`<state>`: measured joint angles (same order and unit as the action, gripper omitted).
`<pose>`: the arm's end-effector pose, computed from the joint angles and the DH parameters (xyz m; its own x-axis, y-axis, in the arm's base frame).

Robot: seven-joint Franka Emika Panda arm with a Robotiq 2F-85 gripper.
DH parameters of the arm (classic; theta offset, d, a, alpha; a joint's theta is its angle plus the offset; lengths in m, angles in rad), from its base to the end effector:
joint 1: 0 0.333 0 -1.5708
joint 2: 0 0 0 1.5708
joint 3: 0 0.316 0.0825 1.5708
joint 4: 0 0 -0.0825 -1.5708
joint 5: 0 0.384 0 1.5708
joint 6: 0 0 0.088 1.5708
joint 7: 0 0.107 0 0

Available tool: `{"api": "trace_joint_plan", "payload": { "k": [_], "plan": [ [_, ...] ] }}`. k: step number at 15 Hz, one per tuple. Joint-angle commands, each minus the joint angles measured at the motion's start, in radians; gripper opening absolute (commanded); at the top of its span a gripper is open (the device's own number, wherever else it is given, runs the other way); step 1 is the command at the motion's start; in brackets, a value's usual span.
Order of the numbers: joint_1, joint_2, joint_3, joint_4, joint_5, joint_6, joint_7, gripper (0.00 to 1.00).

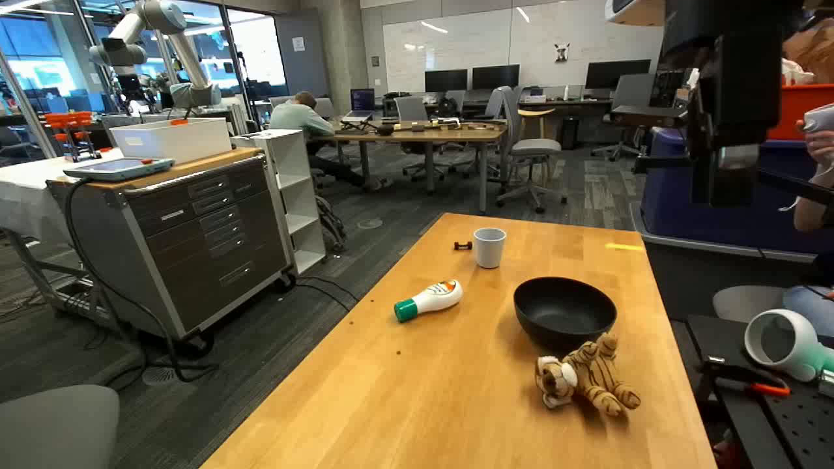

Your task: Put the tiger plushy in the black bowl

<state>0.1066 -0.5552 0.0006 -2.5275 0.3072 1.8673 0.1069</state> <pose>0.3624 0.0623 0.4586 0.9856 -0.0847 -0.1464 -0.1214 -0.9569 -0.2639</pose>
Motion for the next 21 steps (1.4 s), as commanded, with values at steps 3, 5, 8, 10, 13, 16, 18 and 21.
{"api": "trace_joint_plan", "payload": {
  "k": [3,5,8,10,13,16,18,21],
  "plan": [
    [-0.02,-0.001,0.017,0.009,0.008,-0.003,-0.008,1.0],
    [-0.02,-0.001,0.017,0.009,0.008,-0.003,-0.008,1.0],
    [-0.02,-0.001,0.017,0.009,0.008,-0.003,-0.008,1.0],
    [-0.02,-0.001,0.017,0.009,0.008,-0.003,-0.008,1.0],
    [-0.025,0.002,0.023,0.0,0.002,0.026,-0.002,1.0],
    [-0.04,0.015,0.038,-0.019,-0.017,0.108,0.013,1.0],
    [-0.046,0.03,0.047,-0.034,-0.028,0.164,0.02,1.0],
    [-0.061,0.051,0.071,-0.063,-0.087,0.235,0.041,1.0]
  ]
}}
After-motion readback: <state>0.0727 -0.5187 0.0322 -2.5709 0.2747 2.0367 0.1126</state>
